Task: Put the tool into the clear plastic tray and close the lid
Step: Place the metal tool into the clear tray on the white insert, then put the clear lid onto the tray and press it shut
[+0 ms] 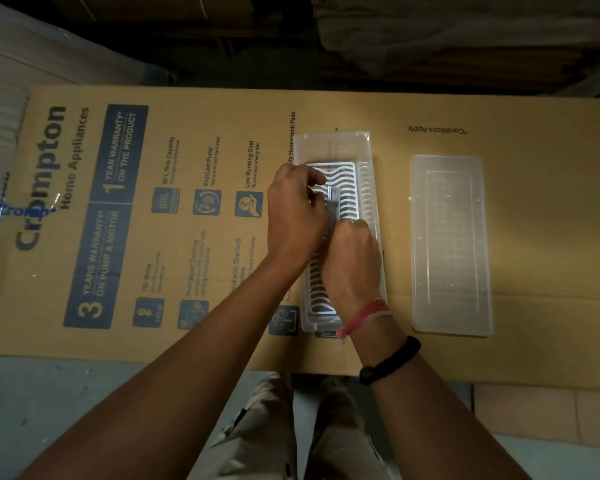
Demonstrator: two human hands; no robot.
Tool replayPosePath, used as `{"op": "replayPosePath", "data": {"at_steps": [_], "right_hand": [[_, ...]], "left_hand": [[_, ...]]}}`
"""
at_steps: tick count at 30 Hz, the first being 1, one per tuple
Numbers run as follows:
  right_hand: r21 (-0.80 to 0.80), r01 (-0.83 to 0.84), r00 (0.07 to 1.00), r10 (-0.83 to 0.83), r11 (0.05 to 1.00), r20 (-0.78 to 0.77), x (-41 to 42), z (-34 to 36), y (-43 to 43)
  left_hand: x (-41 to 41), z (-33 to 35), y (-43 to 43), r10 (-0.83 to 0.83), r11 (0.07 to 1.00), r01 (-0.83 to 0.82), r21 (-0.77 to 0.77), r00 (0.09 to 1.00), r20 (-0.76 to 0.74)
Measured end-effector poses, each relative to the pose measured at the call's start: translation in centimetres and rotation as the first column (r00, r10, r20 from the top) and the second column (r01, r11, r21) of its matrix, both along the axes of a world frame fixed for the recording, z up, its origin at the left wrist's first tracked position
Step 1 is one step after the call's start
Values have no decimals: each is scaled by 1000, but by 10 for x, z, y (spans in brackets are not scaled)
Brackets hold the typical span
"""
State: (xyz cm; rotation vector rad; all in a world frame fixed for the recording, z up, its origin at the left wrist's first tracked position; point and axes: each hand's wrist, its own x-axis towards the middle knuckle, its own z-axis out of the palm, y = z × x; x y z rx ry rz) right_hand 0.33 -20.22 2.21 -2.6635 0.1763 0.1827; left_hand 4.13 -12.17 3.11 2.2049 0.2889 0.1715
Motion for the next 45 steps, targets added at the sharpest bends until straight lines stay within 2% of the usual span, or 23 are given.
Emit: {"op": "replayPosePath", "data": {"at_steps": [3, 5, 7, 9, 11, 17, 25, 33, 38, 42, 45], "right_hand": [[17, 2, 999, -3, 1000, 52, -2, 12, -4], [9, 19, 989, -20, 1000, 145, -3, 22, -12], [1, 73, 969, -71, 997, 239, 0, 28, -29], [8, 143, 956, -141, 990, 256, 6, 26, -55], [-13, 193, 962, -186, 981, 199, 12, 15, -81], [-231, 219, 967, -242, 948, -77, 16, -23, -120], [-268, 258, 939, -307, 928, -156, 8, -41, -126], [-180, 328, 916, -359, 927, -178, 20, -26, -135], [-89, 347, 935, -352, 934, -50, 26, 5, -124], [58, 319, 948, -319, 946, -9, 28, 31, -98], [82, 246, 969, -248, 966, 11, 21, 38, -67]], "left_hand": [[-2, -1, 1, -13, 1000, 12, 15, 999, 36], [-5, -2, 3, -20, 999, 19, 34, 999, 40], [-8, -5, 4, -25, 999, 25, 26, 1000, 15], [-10, -7, 3, -47, 999, 47, -1, 999, -5], [-12, -10, 1, -71, 997, 71, -35, 997, 0], [-14, -16, -1, -165, 984, 165, -67, 986, -2], [-6, -21, -1, -185, 982, 186, -27, 982, 20], [-9, -26, -1, -120, 989, 129, -71, 986, 119], [-9, -25, 4, -77, 980, 101, -169, 987, 142], [-10, -25, 8, -13, 968, 42, -247, 993, 119], [-13, -23, 10, 43, 946, -19, -324, 997, 66]]}}
